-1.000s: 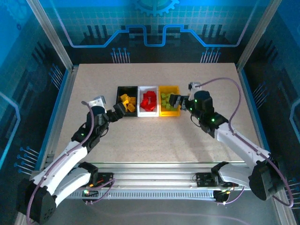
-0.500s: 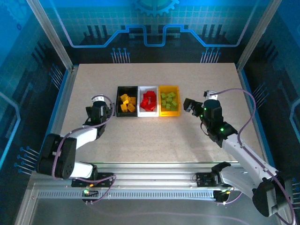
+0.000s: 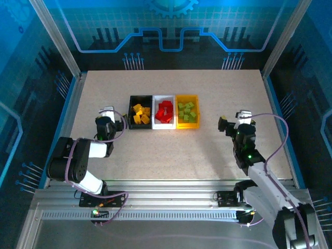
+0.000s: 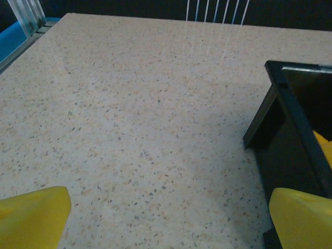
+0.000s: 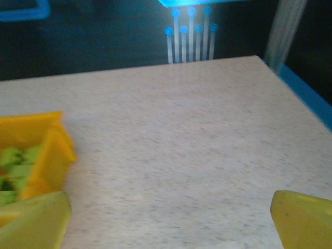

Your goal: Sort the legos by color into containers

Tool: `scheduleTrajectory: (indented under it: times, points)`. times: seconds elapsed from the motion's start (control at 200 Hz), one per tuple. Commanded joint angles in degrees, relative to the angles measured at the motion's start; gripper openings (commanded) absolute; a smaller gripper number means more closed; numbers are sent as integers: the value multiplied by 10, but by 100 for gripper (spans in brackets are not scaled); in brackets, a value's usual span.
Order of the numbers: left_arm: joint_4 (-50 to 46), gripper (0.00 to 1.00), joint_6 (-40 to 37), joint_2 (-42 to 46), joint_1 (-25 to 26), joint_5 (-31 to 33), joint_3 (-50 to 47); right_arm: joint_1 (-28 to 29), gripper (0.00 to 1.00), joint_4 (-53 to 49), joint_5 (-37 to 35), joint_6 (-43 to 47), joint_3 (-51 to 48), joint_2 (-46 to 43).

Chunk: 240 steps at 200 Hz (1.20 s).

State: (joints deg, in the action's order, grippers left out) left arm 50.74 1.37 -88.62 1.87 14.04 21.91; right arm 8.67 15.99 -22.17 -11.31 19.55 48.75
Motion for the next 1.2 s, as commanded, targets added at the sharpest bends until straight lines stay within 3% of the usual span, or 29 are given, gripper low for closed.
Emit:
scheduleTrajectory:
  times: [0.0, 0.195, 0.47, 0.515, 1.196]
  points:
    - [42, 99, -3, -6, -4, -21, -9, -40, 100, 140, 31, 46, -22, 73]
    - [38, 99, -5, -5, -4, -22, -8, -39, 100, 255, 53, 85, -8, 239]
    - [36, 99, -7, -5, -3, -27, -6, -30, 100, 337, 65, 100, 26, 379]
    - [36, 99, -7, -5, -3, -28, -6, -30, 100, 283, 68, 92, 42, 370]
    - [34, 99, -7, -5, -3, -28, -5, -39, 100, 295, 87, 90, 39, 372]
